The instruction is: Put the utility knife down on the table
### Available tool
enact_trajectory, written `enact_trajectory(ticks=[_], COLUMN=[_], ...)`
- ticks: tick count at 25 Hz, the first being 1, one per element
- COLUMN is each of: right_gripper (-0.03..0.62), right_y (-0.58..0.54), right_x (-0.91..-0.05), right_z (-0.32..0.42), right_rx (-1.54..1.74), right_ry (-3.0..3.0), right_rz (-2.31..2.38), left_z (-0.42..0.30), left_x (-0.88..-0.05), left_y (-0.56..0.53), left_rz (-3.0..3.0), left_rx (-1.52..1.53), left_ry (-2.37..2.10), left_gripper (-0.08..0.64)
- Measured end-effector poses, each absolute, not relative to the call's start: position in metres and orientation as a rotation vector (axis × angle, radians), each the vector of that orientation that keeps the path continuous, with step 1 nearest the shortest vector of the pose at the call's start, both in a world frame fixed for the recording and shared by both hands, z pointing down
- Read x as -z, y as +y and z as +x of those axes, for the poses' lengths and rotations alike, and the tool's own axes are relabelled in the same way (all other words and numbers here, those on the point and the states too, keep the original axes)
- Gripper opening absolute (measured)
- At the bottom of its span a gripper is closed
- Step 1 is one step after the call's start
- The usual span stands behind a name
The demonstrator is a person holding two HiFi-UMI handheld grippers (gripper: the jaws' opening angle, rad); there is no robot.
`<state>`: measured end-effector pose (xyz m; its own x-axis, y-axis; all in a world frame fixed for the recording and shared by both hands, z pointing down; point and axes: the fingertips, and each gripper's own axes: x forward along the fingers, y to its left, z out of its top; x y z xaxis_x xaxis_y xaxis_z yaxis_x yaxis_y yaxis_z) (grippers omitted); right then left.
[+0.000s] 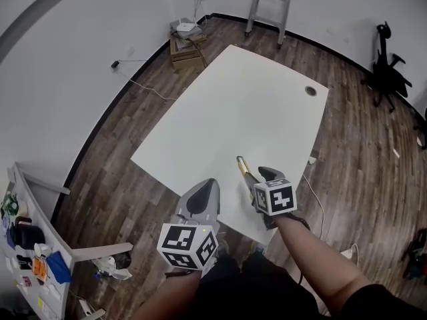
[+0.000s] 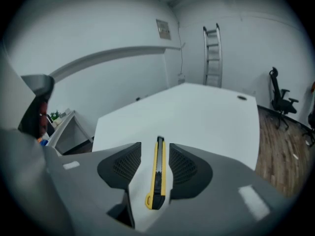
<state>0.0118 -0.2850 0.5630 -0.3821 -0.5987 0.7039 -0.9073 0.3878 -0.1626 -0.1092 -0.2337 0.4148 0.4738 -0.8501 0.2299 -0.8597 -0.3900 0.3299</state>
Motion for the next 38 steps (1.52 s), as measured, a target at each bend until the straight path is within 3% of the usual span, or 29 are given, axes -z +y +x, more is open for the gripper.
enact_trajectory(ticks=[4,6,13,38], right_gripper=[0.065,0.026,0.025,0.025], right_y=[-0.281,-0.271,-0.234,-0.237], right_x=[-0.458,-0.411,-0.323,-0.358], right_z=[0.034,0.049,0.087,0.093], right_rx=[-0.491,-0.386,-0.054,-0.141], right_ry=[-2.32,-2.392,-2.512,-2.567], right_rz=[1.496,1.59,1.733,1.577], left_z=[-0.091,-0.078,-0.033,-0.032], left_x=[-0.397,-0.385,-0.354,-0.358], left_y=[-0.246,-0.249,-0.244,-0.236], left_rz=[2.376,2.409,2.511,2.427], left_rx=[-0.036,-0.033,-0.055,-0.058], left_ry=[-1.442,-1.447,-1.471,-1.634], left_gripper=[0.0,0.0,0.0,0.0])
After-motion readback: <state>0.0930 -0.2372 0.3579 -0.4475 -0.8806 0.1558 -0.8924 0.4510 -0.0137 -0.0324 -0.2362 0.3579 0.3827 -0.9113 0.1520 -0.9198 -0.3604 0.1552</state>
